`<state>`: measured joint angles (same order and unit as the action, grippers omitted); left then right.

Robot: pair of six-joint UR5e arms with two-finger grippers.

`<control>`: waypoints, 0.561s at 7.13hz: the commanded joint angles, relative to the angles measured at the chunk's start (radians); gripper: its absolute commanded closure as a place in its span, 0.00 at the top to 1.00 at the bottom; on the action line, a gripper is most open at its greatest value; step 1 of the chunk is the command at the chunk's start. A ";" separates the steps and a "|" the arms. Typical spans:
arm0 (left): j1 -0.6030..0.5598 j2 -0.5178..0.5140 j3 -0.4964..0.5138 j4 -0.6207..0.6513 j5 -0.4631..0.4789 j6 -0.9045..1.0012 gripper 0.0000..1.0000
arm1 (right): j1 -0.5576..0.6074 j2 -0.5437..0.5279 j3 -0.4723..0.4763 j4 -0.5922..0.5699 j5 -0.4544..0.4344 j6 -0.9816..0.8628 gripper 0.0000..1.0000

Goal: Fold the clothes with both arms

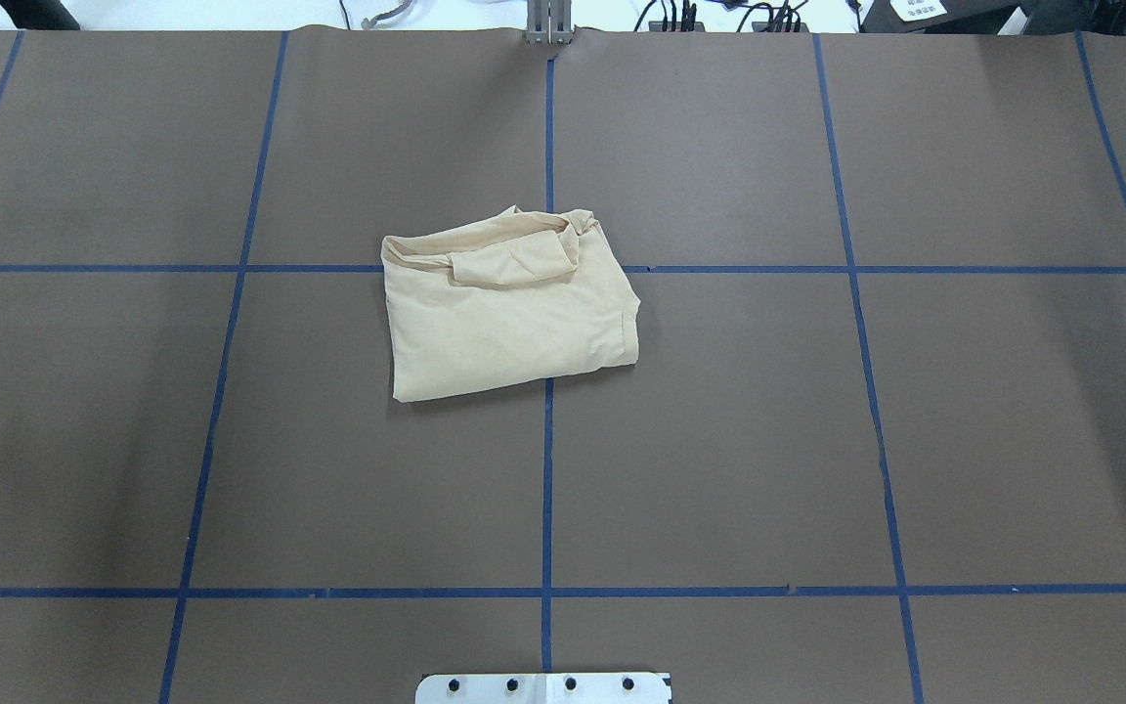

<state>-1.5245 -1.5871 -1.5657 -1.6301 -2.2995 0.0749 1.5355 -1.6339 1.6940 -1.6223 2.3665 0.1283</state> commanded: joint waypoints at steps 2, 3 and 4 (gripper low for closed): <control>-0.002 0.010 0.001 0.004 -0.041 0.023 1.00 | 0.000 0.000 0.001 0.009 0.011 -0.001 1.00; -0.002 0.007 0.000 0.006 -0.041 0.013 1.00 | 0.000 0.000 -0.001 0.021 0.011 -0.001 1.00; -0.002 0.009 0.001 0.009 -0.050 0.011 1.00 | 0.000 0.000 -0.001 0.021 0.010 -0.001 1.00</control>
